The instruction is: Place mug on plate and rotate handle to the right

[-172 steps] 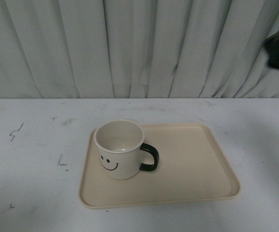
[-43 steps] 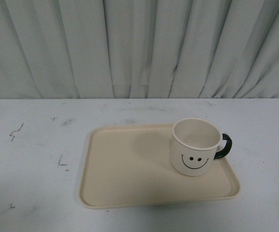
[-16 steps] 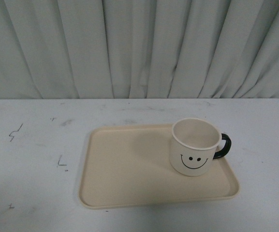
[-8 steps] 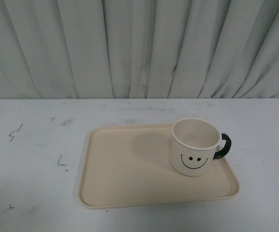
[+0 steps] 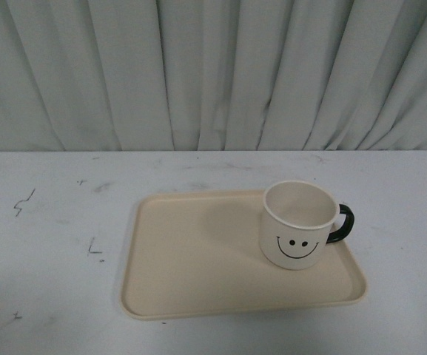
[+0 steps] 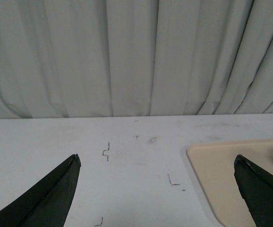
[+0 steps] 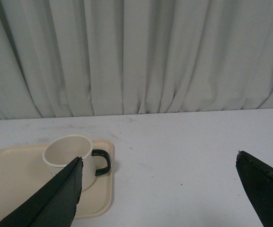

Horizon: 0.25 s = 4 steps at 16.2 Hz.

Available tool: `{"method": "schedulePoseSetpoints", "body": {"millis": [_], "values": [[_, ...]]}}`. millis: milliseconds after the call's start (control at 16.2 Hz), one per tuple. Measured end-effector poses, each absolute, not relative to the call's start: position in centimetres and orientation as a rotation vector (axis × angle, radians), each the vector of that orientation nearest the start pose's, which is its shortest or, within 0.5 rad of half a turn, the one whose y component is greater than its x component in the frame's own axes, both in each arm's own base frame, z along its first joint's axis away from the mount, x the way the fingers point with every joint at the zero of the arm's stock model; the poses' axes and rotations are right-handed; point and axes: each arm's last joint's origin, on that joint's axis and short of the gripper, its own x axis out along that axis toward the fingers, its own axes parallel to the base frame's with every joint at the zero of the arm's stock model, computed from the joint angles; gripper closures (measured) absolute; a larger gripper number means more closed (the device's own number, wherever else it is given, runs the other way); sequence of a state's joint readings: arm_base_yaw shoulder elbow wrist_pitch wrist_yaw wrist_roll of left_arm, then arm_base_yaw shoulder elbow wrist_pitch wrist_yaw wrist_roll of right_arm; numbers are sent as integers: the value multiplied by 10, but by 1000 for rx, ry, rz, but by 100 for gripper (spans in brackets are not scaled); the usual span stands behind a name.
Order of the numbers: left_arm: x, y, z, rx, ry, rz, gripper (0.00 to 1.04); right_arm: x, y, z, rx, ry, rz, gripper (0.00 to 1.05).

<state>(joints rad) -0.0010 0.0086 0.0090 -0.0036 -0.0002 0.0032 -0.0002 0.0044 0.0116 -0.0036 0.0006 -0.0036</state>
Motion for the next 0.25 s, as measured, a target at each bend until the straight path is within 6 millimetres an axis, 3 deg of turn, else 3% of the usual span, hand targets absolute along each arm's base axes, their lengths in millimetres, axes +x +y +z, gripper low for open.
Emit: {"method": "schedulePoseSetpoints", "body": {"millis": [247], "values": [[98,0,166,3,3,-1,7,97,0,167,-4,-4,-1,6]]}}
